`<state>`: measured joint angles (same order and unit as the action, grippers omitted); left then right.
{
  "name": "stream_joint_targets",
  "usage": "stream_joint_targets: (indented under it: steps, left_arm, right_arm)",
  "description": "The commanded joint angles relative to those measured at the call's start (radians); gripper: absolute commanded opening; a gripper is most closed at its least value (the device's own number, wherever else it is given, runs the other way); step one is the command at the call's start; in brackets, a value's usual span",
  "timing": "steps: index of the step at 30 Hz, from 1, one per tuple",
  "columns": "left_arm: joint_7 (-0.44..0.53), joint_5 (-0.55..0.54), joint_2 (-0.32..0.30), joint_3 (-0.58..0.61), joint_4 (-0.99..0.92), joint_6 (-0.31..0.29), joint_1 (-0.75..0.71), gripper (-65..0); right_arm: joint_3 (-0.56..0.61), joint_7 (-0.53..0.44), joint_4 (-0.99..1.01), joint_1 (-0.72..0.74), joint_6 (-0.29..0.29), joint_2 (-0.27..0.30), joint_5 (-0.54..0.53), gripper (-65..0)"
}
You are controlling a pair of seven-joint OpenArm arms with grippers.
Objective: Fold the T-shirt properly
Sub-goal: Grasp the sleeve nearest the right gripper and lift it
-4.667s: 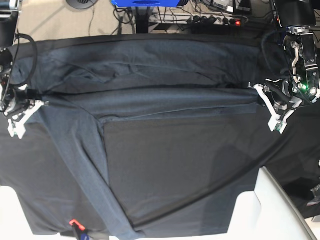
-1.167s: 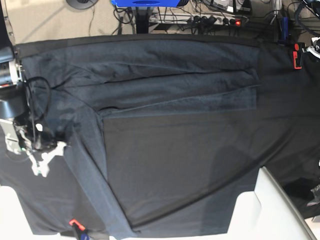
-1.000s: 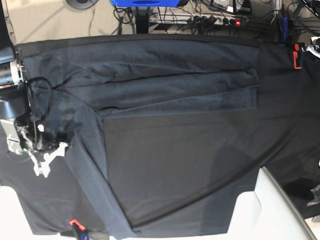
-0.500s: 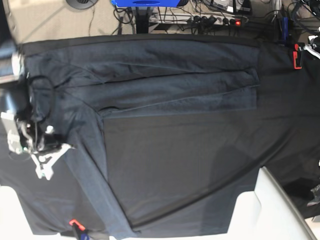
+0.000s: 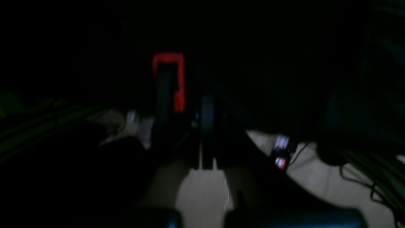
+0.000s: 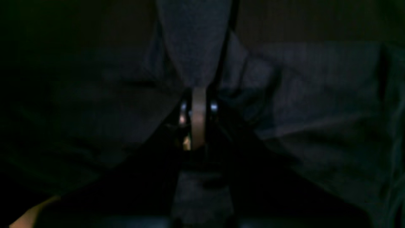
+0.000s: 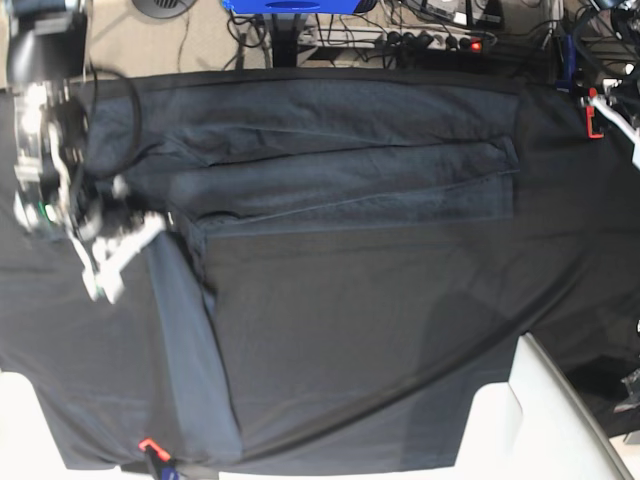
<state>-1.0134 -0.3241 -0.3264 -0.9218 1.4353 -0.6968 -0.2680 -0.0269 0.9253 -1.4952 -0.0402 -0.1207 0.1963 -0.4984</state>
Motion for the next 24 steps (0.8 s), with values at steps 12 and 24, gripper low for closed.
stream_joint_targets:
  steps: [12, 24]
  left_arm:
    - [0.011, -0.007, -0.03, -0.007, 0.012, -0.001, 0.003, -65.0]
    - [0.011, -0.007, -0.044, -0.007, 0.012, -0.001, 0.0, -65.0]
  right_arm:
    - [0.003, -0.013, -0.155, -0.175, -0.007, -0.044, -0.027, -65.0]
    - [0.0, -0.008, -0.247, -0.277, -0.009, -0.039, -0.024, -65.0]
